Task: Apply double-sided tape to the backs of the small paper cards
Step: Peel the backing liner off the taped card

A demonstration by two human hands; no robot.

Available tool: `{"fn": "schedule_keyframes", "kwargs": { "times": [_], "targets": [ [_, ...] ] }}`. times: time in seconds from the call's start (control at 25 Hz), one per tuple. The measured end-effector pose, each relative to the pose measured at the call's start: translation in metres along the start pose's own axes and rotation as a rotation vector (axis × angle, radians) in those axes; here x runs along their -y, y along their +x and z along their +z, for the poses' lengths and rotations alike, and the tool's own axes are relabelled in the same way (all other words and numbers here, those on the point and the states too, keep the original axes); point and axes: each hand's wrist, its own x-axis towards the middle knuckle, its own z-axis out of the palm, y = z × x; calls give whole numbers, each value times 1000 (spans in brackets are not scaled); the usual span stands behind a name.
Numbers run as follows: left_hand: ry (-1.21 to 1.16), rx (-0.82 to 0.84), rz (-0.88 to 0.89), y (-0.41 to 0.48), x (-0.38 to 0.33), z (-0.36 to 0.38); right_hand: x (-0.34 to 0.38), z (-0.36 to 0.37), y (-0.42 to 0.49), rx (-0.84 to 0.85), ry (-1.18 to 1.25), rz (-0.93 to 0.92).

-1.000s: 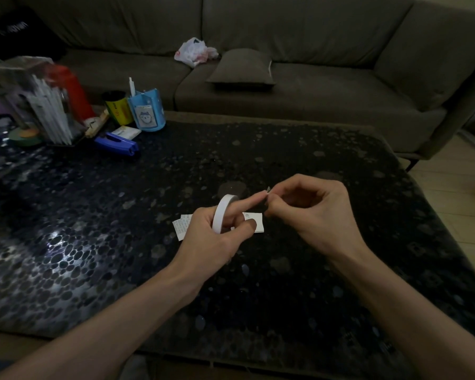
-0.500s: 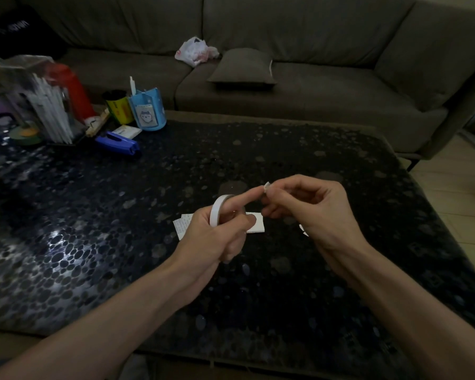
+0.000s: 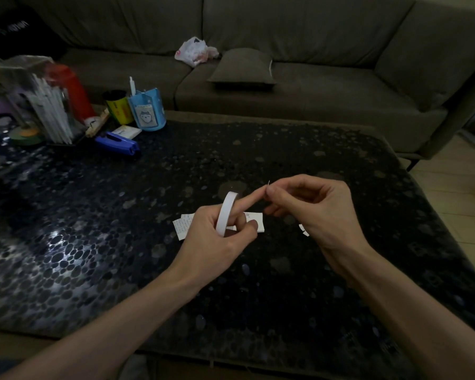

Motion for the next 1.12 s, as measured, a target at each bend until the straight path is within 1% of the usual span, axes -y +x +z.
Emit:
{"fn": "schedule_keyframes", "kwargs": {
  "times": [0.28, 0.44, 0.64, 0.8, 1.04, 1.12],
  "targets": [
    [65, -11, 31, 0, 5, 0, 1, -1, 0, 16, -77, -28],
    [151, -10, 24, -3, 6, 0, 2, -2, -1, 36, -183, -63],
    [201, -32, 11, -3, 2, 1, 3, -2, -1, 28, -211, -67],
    [148, -31, 32, -3, 2, 1, 4, -2, -2, 25, -224, -80],
    [75, -54, -23, 1, 4, -1, 6, -3, -1, 50, -253, -104],
    [64, -45, -9, 1, 3, -1, 5, -2, -2, 59, -257, -113]
  ]
}}
